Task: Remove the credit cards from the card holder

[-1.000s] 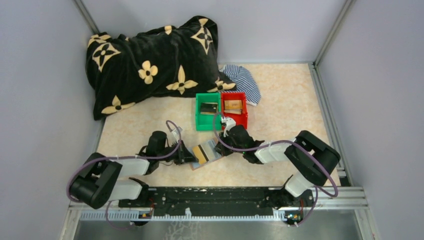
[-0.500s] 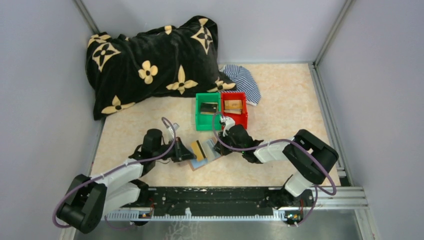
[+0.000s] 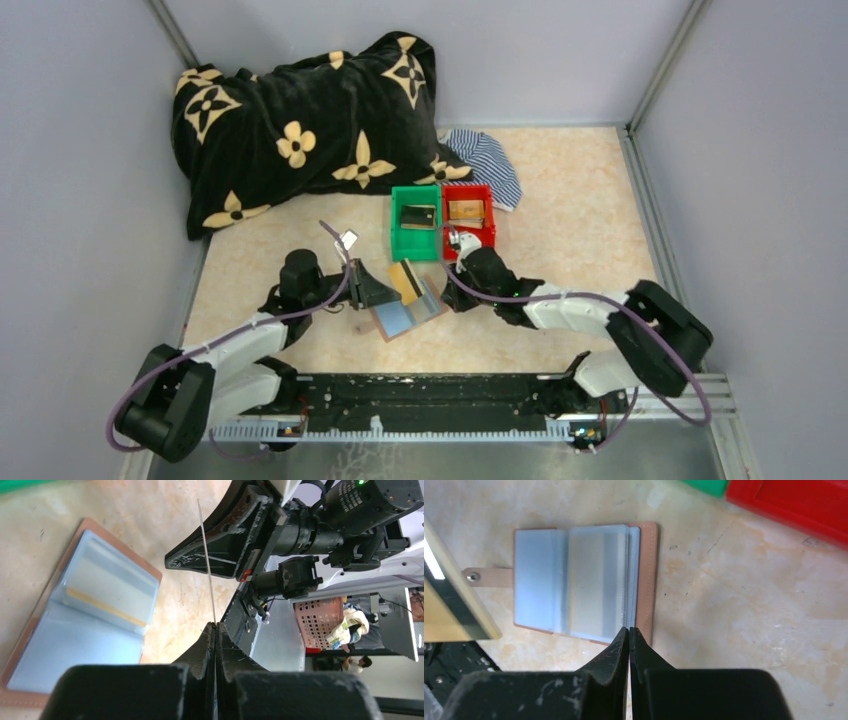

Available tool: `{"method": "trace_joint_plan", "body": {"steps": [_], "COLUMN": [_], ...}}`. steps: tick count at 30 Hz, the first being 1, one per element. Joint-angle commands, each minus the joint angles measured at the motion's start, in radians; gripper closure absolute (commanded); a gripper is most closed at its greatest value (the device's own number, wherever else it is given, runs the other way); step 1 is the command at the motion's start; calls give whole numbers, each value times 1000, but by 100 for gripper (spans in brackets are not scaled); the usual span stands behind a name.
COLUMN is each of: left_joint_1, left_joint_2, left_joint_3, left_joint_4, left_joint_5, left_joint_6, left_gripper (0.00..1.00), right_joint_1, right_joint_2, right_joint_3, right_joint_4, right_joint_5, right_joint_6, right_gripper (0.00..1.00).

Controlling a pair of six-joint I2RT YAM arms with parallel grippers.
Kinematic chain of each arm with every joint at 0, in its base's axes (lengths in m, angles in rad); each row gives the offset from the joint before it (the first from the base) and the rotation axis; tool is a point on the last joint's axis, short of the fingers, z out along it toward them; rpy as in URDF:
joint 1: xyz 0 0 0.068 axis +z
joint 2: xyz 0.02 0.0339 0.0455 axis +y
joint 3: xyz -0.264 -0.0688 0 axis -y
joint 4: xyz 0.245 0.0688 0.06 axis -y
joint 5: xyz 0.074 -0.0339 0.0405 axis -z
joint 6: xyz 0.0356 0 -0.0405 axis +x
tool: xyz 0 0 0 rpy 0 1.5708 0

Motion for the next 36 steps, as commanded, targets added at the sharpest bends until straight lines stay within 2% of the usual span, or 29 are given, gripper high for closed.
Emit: {"method": "trace_joint_plan", "body": {"steps": [1,3,7,10,16,22,29,36], "left_joint_1": [5,6,6,6,3,2,2,1], "left_joint_2": [70,120,223,293,414,496,588,576], "left_joint_3": [26,52,-4,-15,3,-18,-4,3], "left_joint_4": [249,279,622,801,958,1123,1288,1293], "left_joint_5": [76,103,154,174,203,207,226,232], "left_joint_6": [-33,-33,-172,-230,-258,-314,-399,-401], "left_gripper": [100,100,100,100,100,100,100,100], "right_joint_1": [-17,-45,-125,-161,-166,-193,-194,-194], "right_joint_2": [-153,-199,-289,-334,-349,-364,-364,-359], "right_joint_3": [37,42,26,42,105,99,117,114], "right_joint_4": [-103,-106,-50,-58,-102,-10,19,14], "right_joint_5": [29,-25,-179,-244,-260,-397,-442,-444], "right_joint_6": [-43,-40,5,1,-26,25,33,30], "right_gripper": [96,91,74,64,51,46,45,45]}}
